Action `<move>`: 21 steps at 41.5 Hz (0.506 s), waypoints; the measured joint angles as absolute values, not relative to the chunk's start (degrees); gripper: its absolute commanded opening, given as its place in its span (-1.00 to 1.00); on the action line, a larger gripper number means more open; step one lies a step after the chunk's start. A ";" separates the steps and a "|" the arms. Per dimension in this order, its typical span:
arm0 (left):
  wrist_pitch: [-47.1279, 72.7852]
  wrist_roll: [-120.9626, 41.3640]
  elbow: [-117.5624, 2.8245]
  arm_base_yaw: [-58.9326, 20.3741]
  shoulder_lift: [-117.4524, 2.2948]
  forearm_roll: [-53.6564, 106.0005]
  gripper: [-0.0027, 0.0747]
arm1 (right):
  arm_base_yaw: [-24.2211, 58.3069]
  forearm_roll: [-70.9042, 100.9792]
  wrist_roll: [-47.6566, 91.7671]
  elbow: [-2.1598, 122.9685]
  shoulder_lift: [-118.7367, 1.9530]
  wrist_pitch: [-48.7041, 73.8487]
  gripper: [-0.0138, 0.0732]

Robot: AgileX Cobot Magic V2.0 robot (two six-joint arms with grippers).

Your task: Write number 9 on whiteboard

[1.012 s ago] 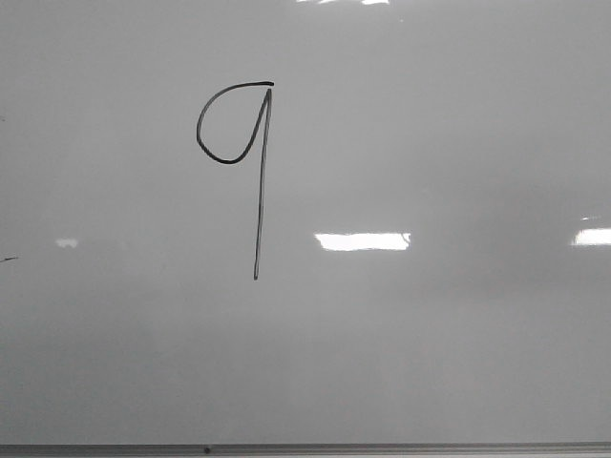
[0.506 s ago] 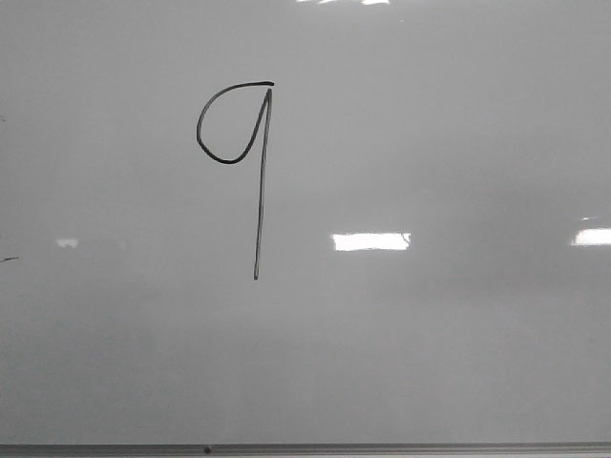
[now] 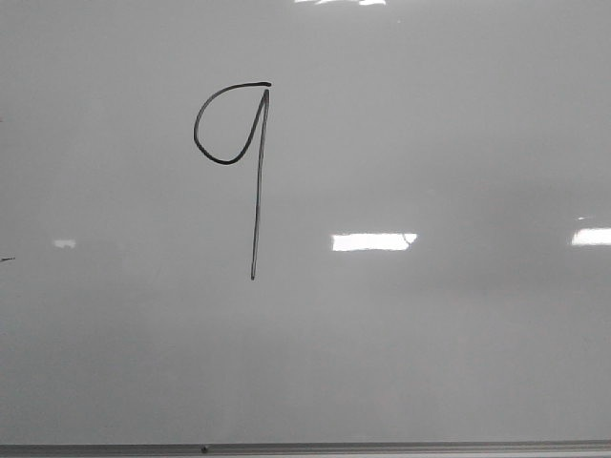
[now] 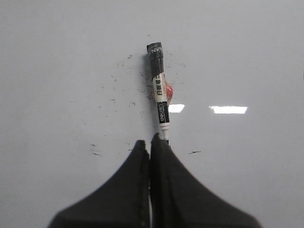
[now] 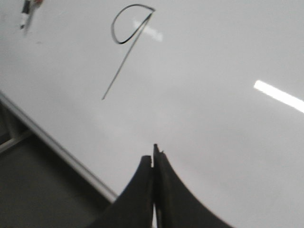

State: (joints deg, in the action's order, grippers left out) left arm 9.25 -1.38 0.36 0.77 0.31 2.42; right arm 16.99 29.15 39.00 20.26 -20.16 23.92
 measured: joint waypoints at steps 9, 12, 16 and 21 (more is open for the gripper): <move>9.25 -1.38 0.36 0.77 0.31 2.42 -0.98 | 14.48 11.00 16.61 10.33 -12.17 9.46 -0.84; 9.25 -1.38 0.36 0.77 0.31 2.42 -0.98 | 12.41 6.88 10.51 7.05 -9.83 6.72 -0.84; 9.25 -1.38 0.36 0.77 0.31 2.42 -0.98 | 8.93 4.46 6.77 3.85 -6.82 5.19 -0.84; 9.25 -1.38 0.36 0.77 0.31 2.42 -0.98 | 5.03 3.54 5.49 1.35 -3.91 5.19 -0.84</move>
